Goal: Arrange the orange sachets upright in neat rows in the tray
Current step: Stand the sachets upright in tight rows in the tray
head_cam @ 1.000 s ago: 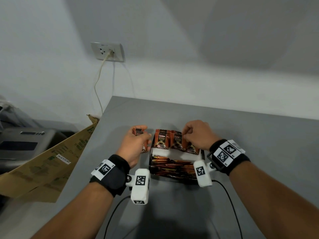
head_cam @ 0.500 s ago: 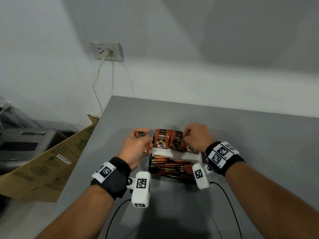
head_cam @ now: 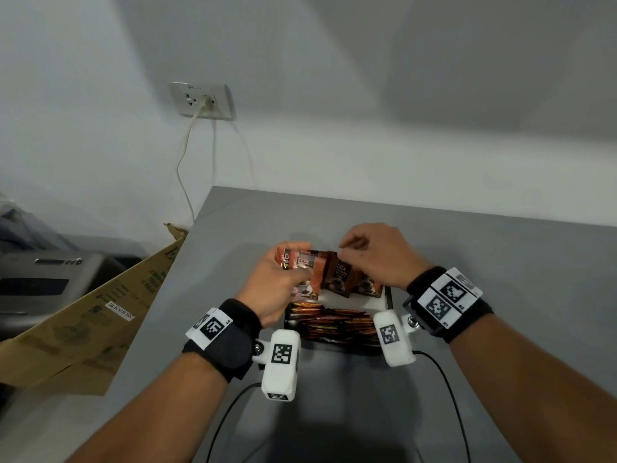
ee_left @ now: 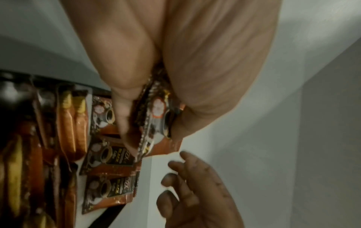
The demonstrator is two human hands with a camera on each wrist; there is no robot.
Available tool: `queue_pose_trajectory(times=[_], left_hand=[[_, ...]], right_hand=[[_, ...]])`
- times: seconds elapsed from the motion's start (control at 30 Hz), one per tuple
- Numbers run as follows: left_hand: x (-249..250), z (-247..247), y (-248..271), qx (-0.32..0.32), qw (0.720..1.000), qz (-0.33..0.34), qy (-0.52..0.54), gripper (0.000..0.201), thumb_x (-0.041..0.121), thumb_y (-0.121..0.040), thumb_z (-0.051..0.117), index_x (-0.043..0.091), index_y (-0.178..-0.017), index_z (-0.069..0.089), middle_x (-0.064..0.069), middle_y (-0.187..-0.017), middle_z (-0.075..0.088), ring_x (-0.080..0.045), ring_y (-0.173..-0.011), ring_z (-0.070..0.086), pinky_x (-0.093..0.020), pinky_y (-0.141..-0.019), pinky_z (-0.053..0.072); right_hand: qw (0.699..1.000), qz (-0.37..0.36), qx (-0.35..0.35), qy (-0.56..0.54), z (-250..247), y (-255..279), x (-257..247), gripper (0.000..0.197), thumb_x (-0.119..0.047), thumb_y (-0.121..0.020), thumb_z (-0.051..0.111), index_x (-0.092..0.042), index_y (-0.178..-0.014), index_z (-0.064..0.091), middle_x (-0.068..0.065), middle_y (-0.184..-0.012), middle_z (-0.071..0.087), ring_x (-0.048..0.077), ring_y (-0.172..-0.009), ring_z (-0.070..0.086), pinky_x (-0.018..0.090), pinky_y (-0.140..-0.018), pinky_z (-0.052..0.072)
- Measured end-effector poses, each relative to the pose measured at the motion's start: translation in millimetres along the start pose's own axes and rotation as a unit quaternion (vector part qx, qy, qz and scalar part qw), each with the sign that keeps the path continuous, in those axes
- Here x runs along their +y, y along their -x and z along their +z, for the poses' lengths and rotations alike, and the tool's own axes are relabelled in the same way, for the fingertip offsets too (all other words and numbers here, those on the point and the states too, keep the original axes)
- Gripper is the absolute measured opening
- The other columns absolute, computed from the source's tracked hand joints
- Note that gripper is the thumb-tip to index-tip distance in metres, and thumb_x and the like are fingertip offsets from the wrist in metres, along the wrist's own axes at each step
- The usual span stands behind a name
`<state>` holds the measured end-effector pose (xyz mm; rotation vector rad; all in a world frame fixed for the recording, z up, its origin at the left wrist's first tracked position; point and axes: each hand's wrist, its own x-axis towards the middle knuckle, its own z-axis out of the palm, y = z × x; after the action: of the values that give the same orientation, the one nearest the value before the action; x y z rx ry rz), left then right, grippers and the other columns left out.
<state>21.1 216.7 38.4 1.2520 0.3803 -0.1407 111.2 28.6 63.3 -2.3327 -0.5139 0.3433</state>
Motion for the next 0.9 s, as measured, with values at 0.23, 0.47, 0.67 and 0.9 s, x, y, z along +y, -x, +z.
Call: queue_pose_trajectory(times=[0.23,0.47,0.67,0.9], left_hand=[[6,23,-3,-0.001,1.000,0.023,-0.019,0.036,-0.005,-0.088,0.067,0.008,-0.120,0.056,-0.012,-0.094,0.067,-0.020,-0.076,0.066,-0.034,-0.066,0.058],[-3,3,-7,0.050,0.999,-0.008,-0.016,0.030,0.002,-0.093,0.062,0.012,-0.121,0.056,-0.008,-0.088,0.062,-0.014,-0.067,0.060,-0.036,-0.071,0.055],[-8,1,-5,0.044,0.998,-0.012,-0.041,0.026,0.004,-0.093,0.063,0.011,-0.118,0.058,-0.005,-0.081,0.065,-0.013,-0.067,0.060,-0.031,-0.063,0.054],[-10,-4,-5,0.042,0.998,-0.017,-0.052,0.025,0.005,-0.093,0.063,0.009,-0.118,0.059,-0.003,-0.082,0.067,-0.011,-0.068,0.062,-0.031,-0.065,0.055]], right_hand=[[0.999,-0.022,0.006,-0.039,-24,12,-12,0.015,-0.012,-0.085,0.073,-0.027,-0.085,0.075,-0.010,-0.079,0.073,-0.002,-0.070,0.066,0.012,-0.064,0.047],[0.992,0.068,-0.022,0.108,-26,12,47,0.023,-0.007,-0.089,0.065,-0.028,-0.081,0.069,-0.011,-0.082,0.067,0.003,-0.078,0.062,0.014,-0.063,0.044],[0.987,0.097,-0.003,0.126,-1,8,69,0.027,-0.004,-0.088,0.061,-0.028,-0.078,0.065,-0.006,-0.088,0.067,0.010,-0.080,0.064,0.019,-0.067,0.047],[0.989,0.105,0.023,0.105,9,5,68,0.017,-0.002,-0.090,0.058,-0.016,-0.086,0.067,-0.006,-0.076,0.066,0.000,-0.061,0.061,0.007,-0.046,0.040]])
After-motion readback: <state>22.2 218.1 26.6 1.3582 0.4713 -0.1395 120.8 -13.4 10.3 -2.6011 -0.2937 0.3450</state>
